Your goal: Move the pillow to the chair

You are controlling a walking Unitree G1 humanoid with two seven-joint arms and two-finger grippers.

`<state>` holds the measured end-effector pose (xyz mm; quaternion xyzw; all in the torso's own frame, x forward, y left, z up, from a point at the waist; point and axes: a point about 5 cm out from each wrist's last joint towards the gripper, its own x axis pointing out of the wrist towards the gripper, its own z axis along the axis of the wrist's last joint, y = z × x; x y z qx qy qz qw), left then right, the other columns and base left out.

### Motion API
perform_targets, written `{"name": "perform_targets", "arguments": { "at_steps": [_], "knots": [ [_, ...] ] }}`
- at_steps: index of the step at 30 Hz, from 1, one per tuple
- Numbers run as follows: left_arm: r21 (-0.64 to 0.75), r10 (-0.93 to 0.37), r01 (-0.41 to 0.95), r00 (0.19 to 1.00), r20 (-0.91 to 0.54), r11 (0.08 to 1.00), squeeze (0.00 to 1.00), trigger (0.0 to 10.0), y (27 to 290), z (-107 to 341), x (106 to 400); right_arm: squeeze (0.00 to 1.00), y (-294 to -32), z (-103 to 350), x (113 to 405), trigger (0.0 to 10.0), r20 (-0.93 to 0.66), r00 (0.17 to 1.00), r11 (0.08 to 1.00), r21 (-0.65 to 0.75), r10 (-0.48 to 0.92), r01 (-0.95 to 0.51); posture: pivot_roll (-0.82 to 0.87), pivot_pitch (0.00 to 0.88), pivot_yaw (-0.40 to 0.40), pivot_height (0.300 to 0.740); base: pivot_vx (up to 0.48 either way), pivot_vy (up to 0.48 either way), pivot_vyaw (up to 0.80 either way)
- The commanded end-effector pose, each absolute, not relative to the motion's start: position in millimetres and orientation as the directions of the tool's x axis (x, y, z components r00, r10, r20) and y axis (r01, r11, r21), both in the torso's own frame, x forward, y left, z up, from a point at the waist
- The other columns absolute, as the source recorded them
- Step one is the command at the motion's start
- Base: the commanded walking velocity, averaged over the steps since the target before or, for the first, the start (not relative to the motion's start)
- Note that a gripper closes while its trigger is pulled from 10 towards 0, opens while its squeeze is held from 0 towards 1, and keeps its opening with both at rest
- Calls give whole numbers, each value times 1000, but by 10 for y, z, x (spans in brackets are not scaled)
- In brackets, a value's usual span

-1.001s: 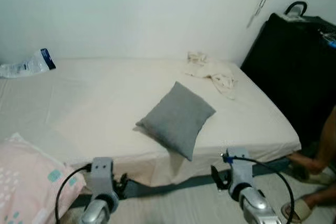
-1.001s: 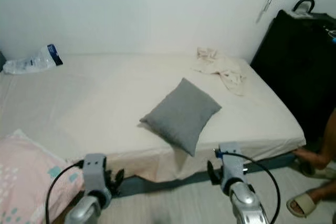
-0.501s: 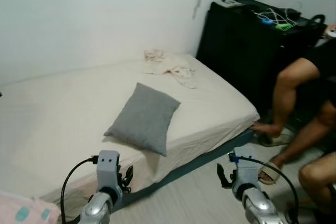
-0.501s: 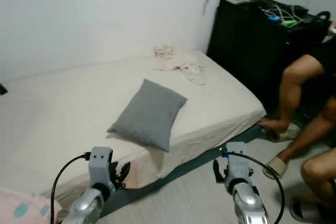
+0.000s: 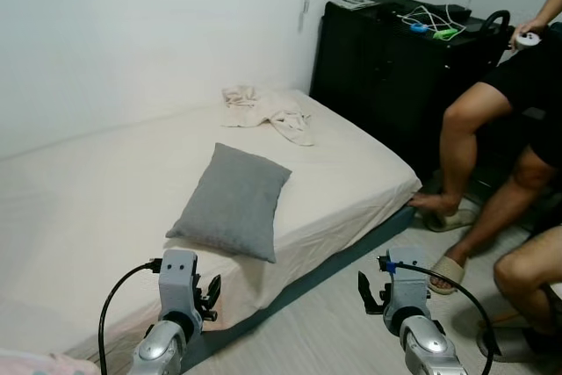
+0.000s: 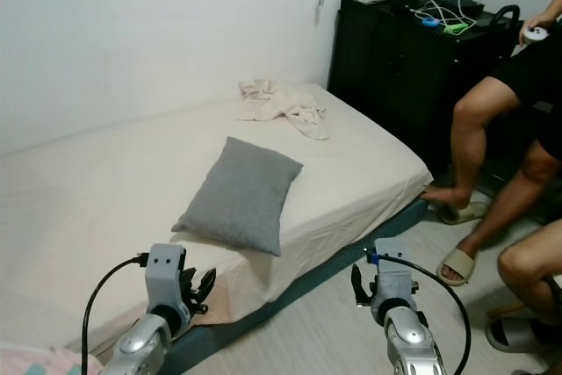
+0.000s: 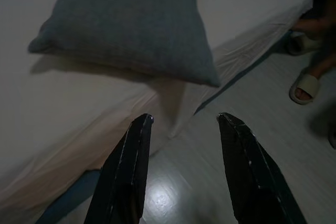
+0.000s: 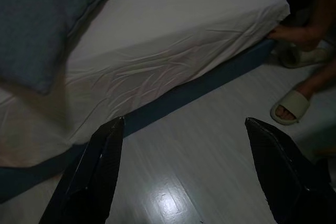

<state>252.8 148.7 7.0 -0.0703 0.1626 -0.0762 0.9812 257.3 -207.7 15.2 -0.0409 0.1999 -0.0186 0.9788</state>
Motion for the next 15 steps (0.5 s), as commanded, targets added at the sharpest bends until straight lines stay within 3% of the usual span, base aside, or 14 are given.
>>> {"name": "perform_targets", "arguments": {
  "at_steps": [1,15],
  "knots": [
    [-177,-188,139,933,-305,974,0,10000,1453,62,2530,0,-2090,146,2576,10000,-387,920,995,-98,-53,16,-109,13,-15,738,270,0,0],
    [-182,-215,164,928,-306,969,0,10000,1407,51,2521,0,-2089,126,2570,10000,-396,917,995,-101,-50,11,-114,12,-12,738,292,0,0]
  ]
}}
